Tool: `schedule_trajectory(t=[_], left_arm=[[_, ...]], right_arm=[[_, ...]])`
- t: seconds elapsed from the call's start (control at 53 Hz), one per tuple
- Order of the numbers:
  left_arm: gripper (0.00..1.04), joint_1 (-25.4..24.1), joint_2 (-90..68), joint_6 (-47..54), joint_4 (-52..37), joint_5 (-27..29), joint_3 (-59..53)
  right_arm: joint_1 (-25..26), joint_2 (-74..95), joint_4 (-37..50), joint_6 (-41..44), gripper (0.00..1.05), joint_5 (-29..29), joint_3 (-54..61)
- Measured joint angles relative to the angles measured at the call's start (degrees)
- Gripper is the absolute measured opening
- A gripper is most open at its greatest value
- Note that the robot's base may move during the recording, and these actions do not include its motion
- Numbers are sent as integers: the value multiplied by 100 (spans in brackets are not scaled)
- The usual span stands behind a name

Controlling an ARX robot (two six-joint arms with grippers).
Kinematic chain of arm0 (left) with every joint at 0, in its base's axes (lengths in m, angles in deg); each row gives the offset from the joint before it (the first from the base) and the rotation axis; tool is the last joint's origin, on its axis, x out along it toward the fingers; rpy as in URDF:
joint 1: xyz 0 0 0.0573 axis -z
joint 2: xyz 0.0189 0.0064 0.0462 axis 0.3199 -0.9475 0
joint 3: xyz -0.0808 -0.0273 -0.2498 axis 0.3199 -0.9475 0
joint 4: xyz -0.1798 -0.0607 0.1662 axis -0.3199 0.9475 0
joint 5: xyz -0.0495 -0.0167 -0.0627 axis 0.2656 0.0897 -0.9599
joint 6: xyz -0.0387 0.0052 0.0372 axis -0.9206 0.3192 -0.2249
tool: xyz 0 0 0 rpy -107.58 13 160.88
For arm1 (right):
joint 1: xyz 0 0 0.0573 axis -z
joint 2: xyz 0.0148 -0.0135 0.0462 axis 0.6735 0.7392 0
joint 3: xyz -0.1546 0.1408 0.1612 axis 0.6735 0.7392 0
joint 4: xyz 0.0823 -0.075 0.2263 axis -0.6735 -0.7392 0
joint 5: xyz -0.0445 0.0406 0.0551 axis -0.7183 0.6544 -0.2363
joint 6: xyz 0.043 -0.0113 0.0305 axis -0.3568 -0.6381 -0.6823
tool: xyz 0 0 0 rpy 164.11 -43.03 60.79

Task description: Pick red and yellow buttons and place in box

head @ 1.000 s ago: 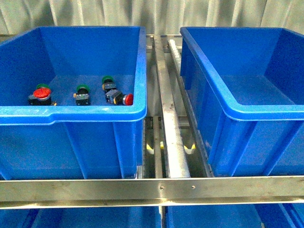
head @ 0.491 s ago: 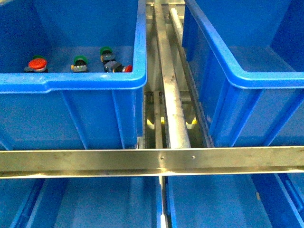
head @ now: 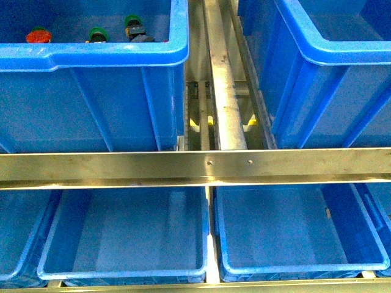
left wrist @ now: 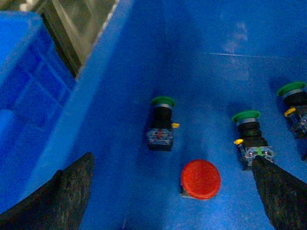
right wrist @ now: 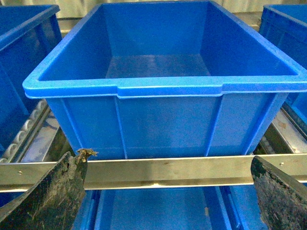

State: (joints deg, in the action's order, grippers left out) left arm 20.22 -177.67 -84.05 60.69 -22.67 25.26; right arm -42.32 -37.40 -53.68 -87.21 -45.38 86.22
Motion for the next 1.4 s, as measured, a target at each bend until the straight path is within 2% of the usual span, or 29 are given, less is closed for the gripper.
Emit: schedule_trajectory(t=[0.302, 0.698, 1.396], left_arm=[[97, 278, -850, -236, 297, 258, 645], [97, 267, -1478, -420, 857, 826, 1375], [97, 424, -2037, -505, 1281, 911, 1954]], right_arm=[[0, 0, 0, -2, 99, 0, 0], [0, 0, 0, 0, 99, 0, 2], [0, 0, 0, 0, 99, 0, 0]])
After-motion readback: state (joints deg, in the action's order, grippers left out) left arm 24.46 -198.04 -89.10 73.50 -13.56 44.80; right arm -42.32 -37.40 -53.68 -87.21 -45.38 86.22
